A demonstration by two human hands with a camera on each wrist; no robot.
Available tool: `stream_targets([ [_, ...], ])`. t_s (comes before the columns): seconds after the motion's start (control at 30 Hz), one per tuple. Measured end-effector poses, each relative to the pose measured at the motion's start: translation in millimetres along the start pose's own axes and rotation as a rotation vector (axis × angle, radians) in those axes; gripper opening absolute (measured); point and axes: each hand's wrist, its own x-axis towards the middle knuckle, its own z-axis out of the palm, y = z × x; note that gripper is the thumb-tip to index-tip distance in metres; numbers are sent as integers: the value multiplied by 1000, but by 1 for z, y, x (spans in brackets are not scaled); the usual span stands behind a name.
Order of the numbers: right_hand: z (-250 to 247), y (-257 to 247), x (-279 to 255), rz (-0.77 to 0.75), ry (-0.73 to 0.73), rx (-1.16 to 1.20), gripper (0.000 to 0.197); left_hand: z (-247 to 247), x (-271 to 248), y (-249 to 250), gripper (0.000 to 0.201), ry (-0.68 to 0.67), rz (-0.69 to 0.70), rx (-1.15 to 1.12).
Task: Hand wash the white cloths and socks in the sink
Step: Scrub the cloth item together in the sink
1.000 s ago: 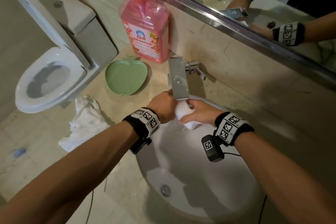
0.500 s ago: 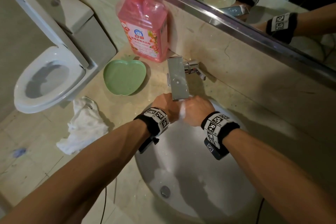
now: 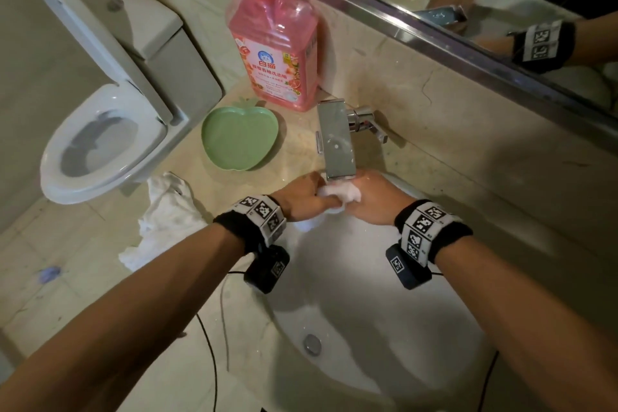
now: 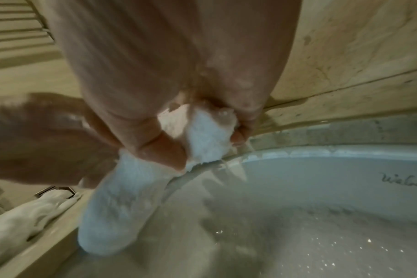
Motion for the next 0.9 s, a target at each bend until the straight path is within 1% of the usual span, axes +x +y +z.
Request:
stream_targets([
  [0.03,2,-3,-1,-86,25,40,45,1,-4,0,66,16,14,-6],
  [0.07,5,-5,0,-123,37,63,45,4,-7,-2,56,43,37,-22],
  [0.1,9,-7,2,-111,36,61,48,7,-11,-3,44,86,44,-55],
  [0.13,12,-11,4,-51,28,28,50,9,-15,-4,35,131,44,-120],
  [0.17,17,-13,6,34,38,-7,53,10,-17,-7,35,163,40,-169],
  [0.2,20,-15,7,96,79,6,55,11,-18,-10,42,184,30,-203],
  [0.23,24,-15,7,129,146,74,58,12,-19,-13,49,197,11,-221],
  [0.3,26,-18,6,159,301,201,59,12,-20,-23,53,225,-60,-277],
  [0.37,28,-25,4,150,380,293,52,11,-23,-27,49,283,-110,-347],
  [0.43,30,-29,1,159,365,451,42,11,-21,-30,53,347,-103,-350],
  [0.47,31,-31,1,175,340,540,40,10,-20,-31,56,361,-96,-344],
  [0.53,32,-30,1,185,322,615,41,7,-18,-31,60,347,-86,-342],
  [0.63,29,-20,0,226,365,558,50,6,-15,-30,60,315,-78,-313],
  [0.7,29,-14,-2,265,392,575,55,11,-14,-26,54,362,-68,-248],
  [0.77,30,-9,-5,253,397,479,51,17,-13,-21,43,418,-70,-183],
  [0.8,31,-7,-7,234,384,424,47,20,-12,-19,39,420,-67,-180],
  [0.9,31,-4,-13,202,346,320,34,20,-10,-12,38,330,-48,-195],
])
